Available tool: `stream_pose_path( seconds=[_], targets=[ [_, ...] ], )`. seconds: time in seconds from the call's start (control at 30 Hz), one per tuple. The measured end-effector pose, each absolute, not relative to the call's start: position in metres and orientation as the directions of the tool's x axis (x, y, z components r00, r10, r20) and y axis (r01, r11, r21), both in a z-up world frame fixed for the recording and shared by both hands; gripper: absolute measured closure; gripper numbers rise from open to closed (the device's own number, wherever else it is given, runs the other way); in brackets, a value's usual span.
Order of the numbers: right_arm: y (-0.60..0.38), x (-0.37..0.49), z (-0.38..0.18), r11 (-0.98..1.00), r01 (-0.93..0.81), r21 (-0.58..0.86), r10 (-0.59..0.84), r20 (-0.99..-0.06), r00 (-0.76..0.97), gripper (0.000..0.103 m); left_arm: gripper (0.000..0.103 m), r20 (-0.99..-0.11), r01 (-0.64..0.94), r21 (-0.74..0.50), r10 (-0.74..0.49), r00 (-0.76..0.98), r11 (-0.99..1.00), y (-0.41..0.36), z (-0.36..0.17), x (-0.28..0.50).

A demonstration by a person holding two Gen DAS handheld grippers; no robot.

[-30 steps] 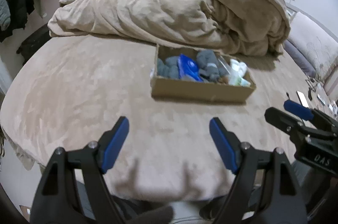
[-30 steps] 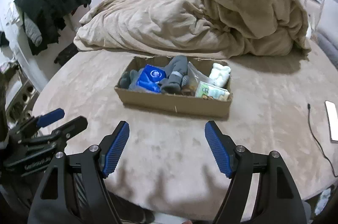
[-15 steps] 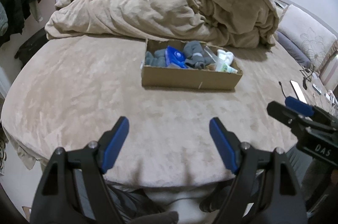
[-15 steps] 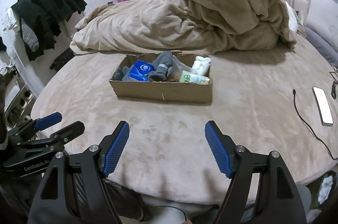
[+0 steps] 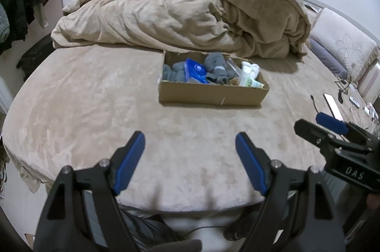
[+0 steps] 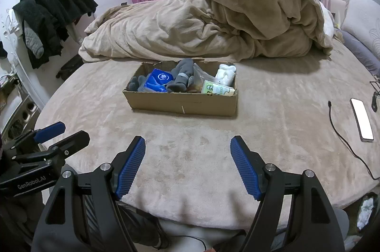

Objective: Organize objects

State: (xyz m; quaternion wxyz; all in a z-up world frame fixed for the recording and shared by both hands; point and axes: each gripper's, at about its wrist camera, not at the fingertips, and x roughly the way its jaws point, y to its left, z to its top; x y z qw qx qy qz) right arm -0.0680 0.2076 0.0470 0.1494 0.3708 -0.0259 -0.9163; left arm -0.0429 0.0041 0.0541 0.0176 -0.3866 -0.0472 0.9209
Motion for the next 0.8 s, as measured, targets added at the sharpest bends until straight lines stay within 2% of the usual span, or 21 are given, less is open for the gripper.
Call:
stream_pose_path(
  seconds=[0.8],
  targets=[
    [0.2024,-0.0715,0.0444,-0.953,0.256,0.161,-0.295,-0.681,-0.67,0.026,0.023,-0.707,0.009,-0.095,0.061,-0.705,-0.995,-0.0008,0.0563,-0.0467]
  ],
)
